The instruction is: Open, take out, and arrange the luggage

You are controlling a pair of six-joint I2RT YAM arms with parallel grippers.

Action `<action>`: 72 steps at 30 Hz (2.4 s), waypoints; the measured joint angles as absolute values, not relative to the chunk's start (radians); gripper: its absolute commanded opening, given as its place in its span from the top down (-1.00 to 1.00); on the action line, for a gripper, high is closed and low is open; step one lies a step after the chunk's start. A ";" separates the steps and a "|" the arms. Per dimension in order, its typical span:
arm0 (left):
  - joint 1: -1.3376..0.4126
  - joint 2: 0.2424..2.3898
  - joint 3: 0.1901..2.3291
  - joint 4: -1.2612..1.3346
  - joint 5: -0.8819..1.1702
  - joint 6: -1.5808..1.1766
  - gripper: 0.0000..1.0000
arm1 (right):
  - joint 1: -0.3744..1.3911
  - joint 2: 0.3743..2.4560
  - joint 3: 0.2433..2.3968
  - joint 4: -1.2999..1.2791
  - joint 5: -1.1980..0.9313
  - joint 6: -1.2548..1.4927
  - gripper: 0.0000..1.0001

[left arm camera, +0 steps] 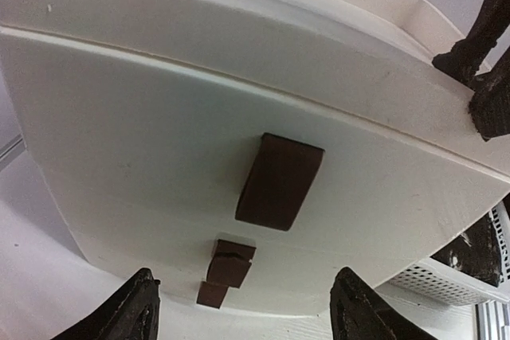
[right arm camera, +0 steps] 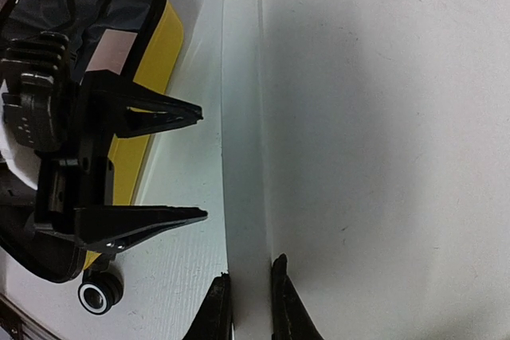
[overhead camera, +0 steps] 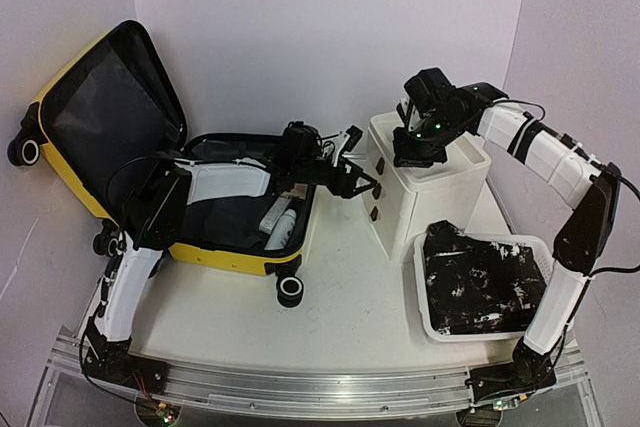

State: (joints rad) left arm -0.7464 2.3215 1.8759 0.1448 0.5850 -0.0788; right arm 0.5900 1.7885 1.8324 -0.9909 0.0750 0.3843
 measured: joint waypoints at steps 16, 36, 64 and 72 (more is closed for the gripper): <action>-0.772 2.420 2.010 0.280 0.593 -0.055 0.72 | 0.599 1.792 1.837 -0.991 0.088 0.395 1.00; -0.745 2.104 1.570 0.333 0.464 0.054 0.92 | 0.636 1.793 1.825 -0.981 0.218 0.390 1.00; -0.392 2.205 1.842 -0.322 0.315 -0.484 -0.55 | 0.616 1.786 1.814 -0.967 0.204 0.390 1.00; -0.393 2.372 1.890 -0.387 0.350 -0.698 -0.08 | 0.613 1.785 1.814 -0.968 0.194 0.391 1.00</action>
